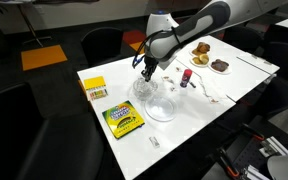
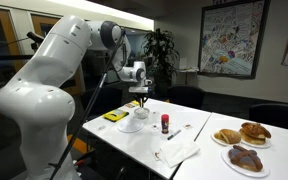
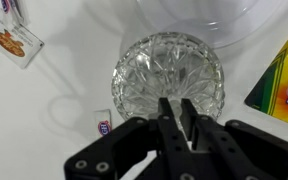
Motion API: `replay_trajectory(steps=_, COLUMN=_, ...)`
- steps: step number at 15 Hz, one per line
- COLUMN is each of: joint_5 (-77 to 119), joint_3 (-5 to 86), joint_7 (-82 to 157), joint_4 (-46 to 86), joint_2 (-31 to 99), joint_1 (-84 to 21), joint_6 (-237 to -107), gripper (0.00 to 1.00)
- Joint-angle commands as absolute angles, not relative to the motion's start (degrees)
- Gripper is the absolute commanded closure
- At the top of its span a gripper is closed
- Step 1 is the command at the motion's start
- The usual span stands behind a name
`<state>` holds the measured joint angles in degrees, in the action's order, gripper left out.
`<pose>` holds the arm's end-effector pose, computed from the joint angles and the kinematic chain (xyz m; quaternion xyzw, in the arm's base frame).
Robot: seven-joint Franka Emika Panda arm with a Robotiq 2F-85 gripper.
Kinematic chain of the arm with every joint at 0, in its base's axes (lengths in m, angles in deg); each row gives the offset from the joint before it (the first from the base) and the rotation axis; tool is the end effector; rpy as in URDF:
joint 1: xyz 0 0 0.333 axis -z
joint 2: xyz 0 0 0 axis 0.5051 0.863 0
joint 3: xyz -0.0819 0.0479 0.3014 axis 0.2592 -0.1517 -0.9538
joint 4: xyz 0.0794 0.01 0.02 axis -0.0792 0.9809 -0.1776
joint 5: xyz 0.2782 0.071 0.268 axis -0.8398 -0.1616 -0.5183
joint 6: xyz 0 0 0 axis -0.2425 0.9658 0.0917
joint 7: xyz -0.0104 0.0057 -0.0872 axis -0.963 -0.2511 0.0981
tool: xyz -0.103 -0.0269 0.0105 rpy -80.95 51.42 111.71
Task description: Put the glass lid on the bowl
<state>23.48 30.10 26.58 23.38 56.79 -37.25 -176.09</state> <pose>0.6729 0.1469 0.2125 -0.9813 -0.1890 -0.0365 0.0038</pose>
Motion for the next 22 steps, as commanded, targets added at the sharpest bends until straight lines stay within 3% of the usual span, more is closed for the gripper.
replay_trajectory(steps=1, joint_5=22.64, joint_3=29.49, joint_7=24.75, joint_4=19.99, joint_2=58.49, joint_1=-36.84, joint_6=-173.22, gripper=0.96)
replay_trajectory(steps=22, joint_5=25.01, joint_3=30.56, joint_7=24.60, joint_4=15.59, joint_2=61.03, joint_1=-39.19, joint_6=-170.49, gripper=0.96)
